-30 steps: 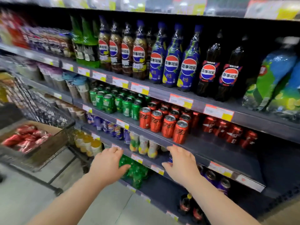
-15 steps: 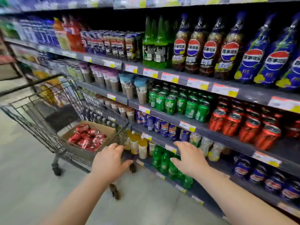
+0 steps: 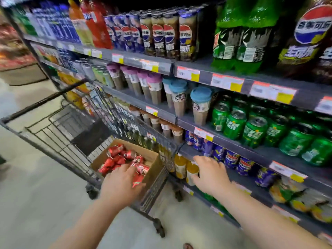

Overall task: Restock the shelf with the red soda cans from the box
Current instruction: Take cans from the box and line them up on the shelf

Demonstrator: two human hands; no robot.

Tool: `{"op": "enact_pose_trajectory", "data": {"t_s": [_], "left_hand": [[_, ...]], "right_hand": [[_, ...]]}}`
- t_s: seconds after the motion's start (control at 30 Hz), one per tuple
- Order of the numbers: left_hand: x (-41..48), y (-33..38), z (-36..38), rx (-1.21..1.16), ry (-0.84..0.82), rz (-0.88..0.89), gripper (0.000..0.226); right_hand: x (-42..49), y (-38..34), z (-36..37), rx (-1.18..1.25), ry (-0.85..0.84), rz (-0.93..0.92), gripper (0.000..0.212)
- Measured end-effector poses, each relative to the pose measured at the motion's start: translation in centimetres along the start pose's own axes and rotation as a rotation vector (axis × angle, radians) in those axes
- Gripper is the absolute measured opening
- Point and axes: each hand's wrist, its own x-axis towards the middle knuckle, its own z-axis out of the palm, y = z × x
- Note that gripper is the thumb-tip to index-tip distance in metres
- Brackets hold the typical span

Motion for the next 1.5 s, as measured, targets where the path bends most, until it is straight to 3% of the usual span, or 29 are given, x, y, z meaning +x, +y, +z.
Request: {"op": "enact_pose_trajectory", "data": {"t_s": [0.2, 0.53, 0.77, 0.9, 1.07, 1.3, 1.5], "left_hand": [[10.3, -2.1, -0.6, 0.019, -0.066, -0.013, 0.064], [21.8, -8.3, 3.0, 0.047, -0.256, 0.1, 0.068], [31.4, -15.9, 7.4, 0.143, -0.445, 0.31, 0.063], [36.0, -20.2, 9.6, 0.147, -0.511, 0.37, 0.06], [39.1, -23.0, 14.8, 0.109, -0.575, 0.395, 0.057], [40.3, -23.5, 23.0, -0.011, -0.682, 0.385, 0.069], [41.8, -25.6, 27.9, -0.048, -0.636, 0.41, 0.067]], "right_hand": [[10.1, -1.6, -0.6, -0.055, -0.053, -0.002, 0.056], [17.3, -5.1, 3.9, -0.002, -0.145, 0.16, 0.058], [21.5, -12.7, 10.4, 0.062, -0.211, 0.4, 0.058], [24.6, -17.4, 14.1, 0.075, -0.296, 0.44, 0.057], [28.7, -20.4, 20.0, 0.047, -0.403, 0.425, 0.058], [35.7, -19.4, 28.5, 0.045, -0.39, 0.384, 0.052], [40.0, -17.0, 34.5, -0.048, -0.532, 0.403, 0.065]]}}
